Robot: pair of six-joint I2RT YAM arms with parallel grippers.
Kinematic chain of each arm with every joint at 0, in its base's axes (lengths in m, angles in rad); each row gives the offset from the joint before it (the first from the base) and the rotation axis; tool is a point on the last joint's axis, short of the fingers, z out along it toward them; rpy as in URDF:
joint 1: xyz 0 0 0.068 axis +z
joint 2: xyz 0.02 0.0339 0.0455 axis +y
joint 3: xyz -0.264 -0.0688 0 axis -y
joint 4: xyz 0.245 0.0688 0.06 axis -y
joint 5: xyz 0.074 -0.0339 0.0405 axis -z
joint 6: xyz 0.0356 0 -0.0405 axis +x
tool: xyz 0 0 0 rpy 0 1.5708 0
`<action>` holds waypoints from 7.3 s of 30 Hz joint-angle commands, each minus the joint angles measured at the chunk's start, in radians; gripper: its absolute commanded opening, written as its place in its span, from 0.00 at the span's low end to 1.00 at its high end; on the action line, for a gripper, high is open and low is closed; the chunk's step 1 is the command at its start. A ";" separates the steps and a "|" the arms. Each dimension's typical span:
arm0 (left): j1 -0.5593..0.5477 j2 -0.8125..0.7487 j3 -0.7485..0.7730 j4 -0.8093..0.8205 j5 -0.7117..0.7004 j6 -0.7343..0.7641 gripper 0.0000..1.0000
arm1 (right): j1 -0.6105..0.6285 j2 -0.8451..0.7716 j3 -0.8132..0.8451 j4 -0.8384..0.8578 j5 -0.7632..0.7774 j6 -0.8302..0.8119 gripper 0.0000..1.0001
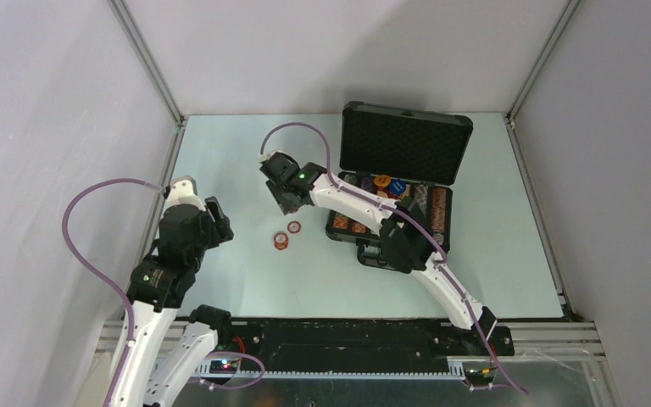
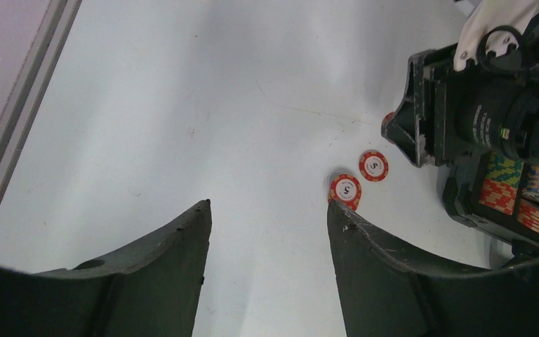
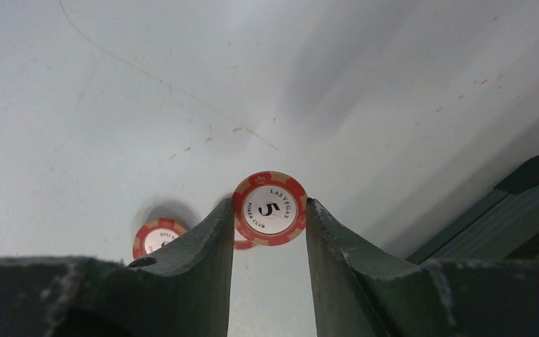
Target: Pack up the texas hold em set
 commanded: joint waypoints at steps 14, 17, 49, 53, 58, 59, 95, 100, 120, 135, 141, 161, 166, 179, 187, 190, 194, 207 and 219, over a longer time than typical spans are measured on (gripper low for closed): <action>-0.004 -0.005 -0.009 0.029 0.002 0.022 0.67 | 0.109 -0.142 -0.160 0.036 -0.026 0.021 0.40; -0.002 -0.004 -0.009 0.029 0.001 0.022 0.67 | 0.120 -0.132 -0.155 0.035 -0.041 0.025 0.39; -0.002 -0.007 -0.009 0.029 0.002 0.022 0.67 | 0.137 -0.046 -0.084 0.008 -0.064 0.040 0.40; -0.003 -0.007 -0.009 0.029 0.002 0.021 0.67 | 0.134 -0.064 -0.082 0.018 -0.057 0.037 0.43; -0.002 -0.006 -0.009 0.028 0.001 0.021 0.67 | 0.126 -0.071 -0.076 0.018 -0.058 0.037 0.46; -0.002 -0.006 -0.010 0.029 0.001 0.021 0.67 | 0.126 -0.072 -0.077 0.017 -0.058 0.037 0.46; -0.003 -0.003 -0.010 0.030 0.004 0.022 0.67 | 0.011 0.045 0.049 -0.097 -0.050 0.162 0.61; -0.002 -0.001 -0.009 0.030 0.007 0.022 0.67 | 0.009 0.064 0.049 -0.096 -0.063 0.159 0.63; -0.002 -0.004 -0.009 0.030 0.008 0.022 0.67 | 0.032 0.126 0.073 -0.175 -0.026 0.102 0.60; -0.003 -0.002 -0.009 0.031 0.009 0.022 0.67 | 0.031 0.121 0.054 -0.166 -0.008 0.096 0.46; -0.002 -0.003 -0.009 0.030 0.008 0.022 0.67 | 0.031 0.092 0.033 -0.140 0.011 0.094 0.42; -0.002 -0.004 -0.009 0.029 0.007 0.022 0.67 | 0.013 -0.033 -0.021 -0.076 0.048 0.074 0.49; -0.002 0.001 -0.010 0.030 0.007 0.022 0.67 | -0.022 -0.032 -0.031 -0.077 0.048 0.087 0.57; -0.002 0.001 -0.009 0.031 0.010 0.022 0.67 | -0.077 -0.005 -0.084 -0.059 -0.030 0.105 0.61; -0.002 0.001 -0.009 0.031 0.008 0.022 0.67 | -0.064 0.003 -0.086 -0.054 -0.040 0.110 0.61; -0.002 0.001 -0.009 0.030 0.009 0.022 0.67 | -0.063 -0.011 -0.090 -0.048 -0.031 0.112 0.61; -0.003 0.002 -0.009 0.030 0.009 0.022 0.67 | -0.058 -0.014 -0.088 -0.062 -0.041 0.106 0.61; -0.002 0.002 -0.009 0.031 0.009 0.023 0.67 | -0.031 0.024 -0.083 -0.123 -0.030 0.084 0.61; -0.002 0.004 -0.010 0.030 0.009 0.023 0.68 | -0.032 0.061 -0.045 -0.130 -0.015 0.071 0.55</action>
